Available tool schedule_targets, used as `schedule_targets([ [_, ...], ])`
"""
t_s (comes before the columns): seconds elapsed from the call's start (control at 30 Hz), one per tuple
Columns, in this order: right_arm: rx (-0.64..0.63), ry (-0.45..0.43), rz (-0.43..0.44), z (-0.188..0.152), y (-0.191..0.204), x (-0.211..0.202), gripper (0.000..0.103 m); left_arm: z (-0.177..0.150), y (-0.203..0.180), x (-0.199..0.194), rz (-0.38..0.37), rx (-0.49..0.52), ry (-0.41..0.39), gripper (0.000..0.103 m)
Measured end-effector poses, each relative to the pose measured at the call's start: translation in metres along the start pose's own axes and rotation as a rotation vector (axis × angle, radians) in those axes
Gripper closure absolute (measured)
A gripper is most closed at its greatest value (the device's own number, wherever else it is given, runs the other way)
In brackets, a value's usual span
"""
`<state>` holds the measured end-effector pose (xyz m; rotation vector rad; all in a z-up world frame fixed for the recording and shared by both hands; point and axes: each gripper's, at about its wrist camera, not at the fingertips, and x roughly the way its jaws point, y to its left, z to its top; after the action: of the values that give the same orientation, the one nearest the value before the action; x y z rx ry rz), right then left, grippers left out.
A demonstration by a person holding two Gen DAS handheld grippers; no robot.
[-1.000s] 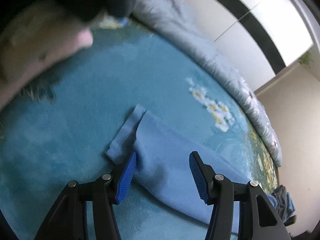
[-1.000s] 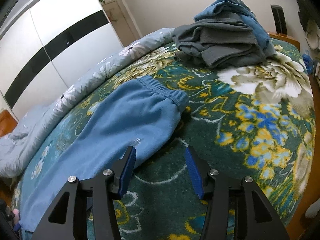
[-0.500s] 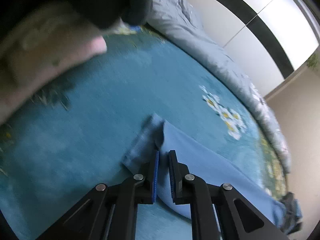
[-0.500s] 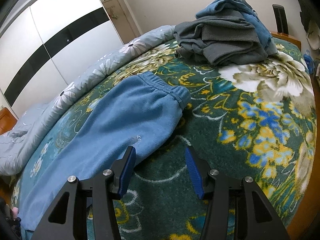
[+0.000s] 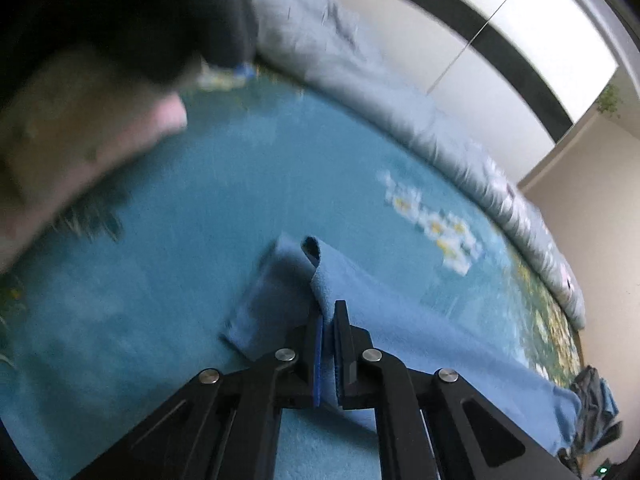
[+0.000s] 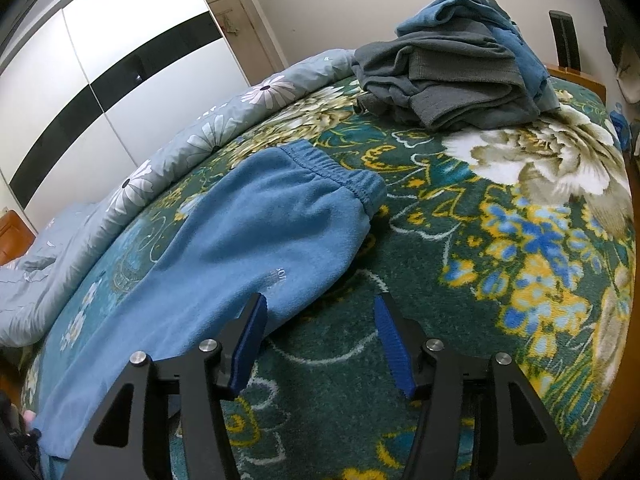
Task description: Fold clothes
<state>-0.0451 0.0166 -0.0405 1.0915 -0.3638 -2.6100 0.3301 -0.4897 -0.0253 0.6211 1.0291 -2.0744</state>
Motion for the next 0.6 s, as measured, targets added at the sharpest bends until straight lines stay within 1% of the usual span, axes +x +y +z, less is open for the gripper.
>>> schedule_targets([
  [0.03,0.001,0.000,0.000,0.000,0.000,0.000,0.045,0.001,-0.002,-0.006,0.016,0.011,-0.027,0.098],
  [0.07,0.001,0.001,0.000,0.000,0.000,0.000,0.045,0.001,-0.004,-0.007,0.053,0.026,-0.045,0.098],
  [0.17,0.001,0.002,0.001,0.001,0.000,0.001,0.045,0.000,-0.002,0.006,0.168,0.054,-0.018,0.098],
  [0.23,0.003,0.002,0.004,0.001,-0.001,0.000,0.045,0.001,0.003,0.012,0.153,0.041,0.008,0.098],
  [0.33,0.004,0.001,0.010,0.001,-0.001,0.000,0.045,0.003,0.003,0.008,0.124,0.032,-0.006,0.095],
  [0.37,0.004,0.001,0.012,0.001,-0.001,0.000,0.045,0.002,0.003,0.006,0.126,0.027,-0.002,0.095],
  [0.43,0.004,0.001,0.016,0.001,-0.001,-0.001,0.045,0.001,0.004,0.003,0.132,0.018,0.004,0.092],
  [0.5,0.005,0.001,0.018,0.001,-0.001,-0.001,0.045,-0.002,0.004,0.000,0.204,0.029,0.005,0.080],
  [0.53,0.006,0.001,0.019,0.001,-0.001,-0.001,0.045,-0.003,0.004,-0.001,0.239,0.034,0.005,0.066],
  [0.57,0.007,0.000,0.020,0.000,-0.001,-0.001,0.045,-0.005,0.005,0.000,0.272,0.037,0.007,0.056],
  [0.6,0.006,0.000,0.020,0.000,-0.001,-0.001,0.045,-0.006,0.006,0.001,0.302,0.041,0.008,0.054],
])
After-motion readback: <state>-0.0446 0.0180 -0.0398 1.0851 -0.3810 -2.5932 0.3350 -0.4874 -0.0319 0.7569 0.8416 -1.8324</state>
